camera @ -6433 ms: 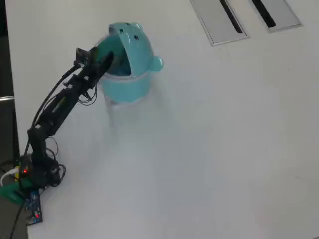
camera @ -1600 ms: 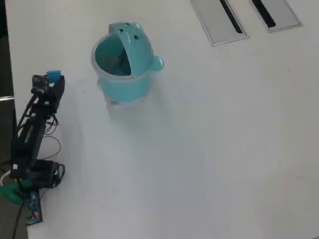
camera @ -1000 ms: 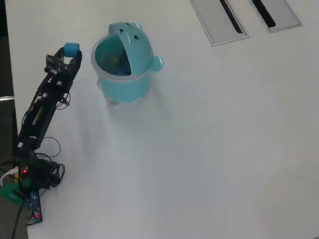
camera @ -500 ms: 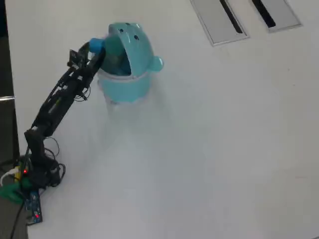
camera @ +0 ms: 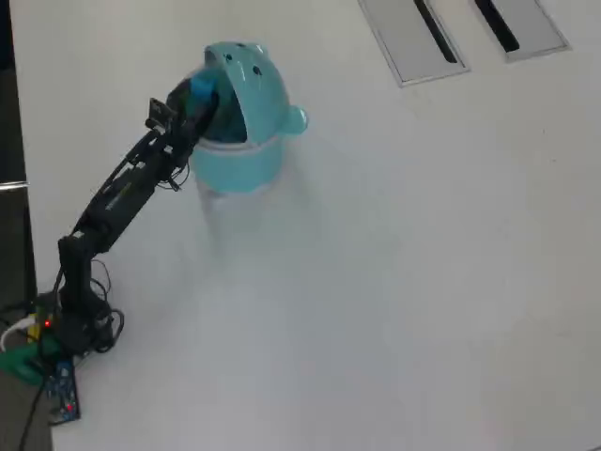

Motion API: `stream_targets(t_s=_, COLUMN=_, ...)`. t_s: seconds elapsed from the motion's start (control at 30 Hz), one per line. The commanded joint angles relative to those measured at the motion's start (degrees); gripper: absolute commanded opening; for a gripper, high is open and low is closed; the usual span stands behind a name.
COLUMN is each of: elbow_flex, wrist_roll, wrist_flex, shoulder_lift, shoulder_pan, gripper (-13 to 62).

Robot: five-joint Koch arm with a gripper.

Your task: Grasp RGB lego blocks and put them in the bin one by one.

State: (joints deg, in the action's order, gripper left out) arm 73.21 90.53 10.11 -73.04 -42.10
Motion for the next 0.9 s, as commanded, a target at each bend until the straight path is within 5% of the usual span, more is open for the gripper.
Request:
stream_targets(t_s=0.0, elbow_flex=-1.8, wrist_roll=1.0, wrist_flex=5.4, shoulder_lift=-1.8, shoulder_pan=0.2, gripper=25.5)
stream_targets(t_s=0.87, elbow_flex=16.5, wrist_roll=0.8, wrist_flex=6.7, shoulder_lift=-18.6, shoulder_pan=-0.1, gripper=25.6)
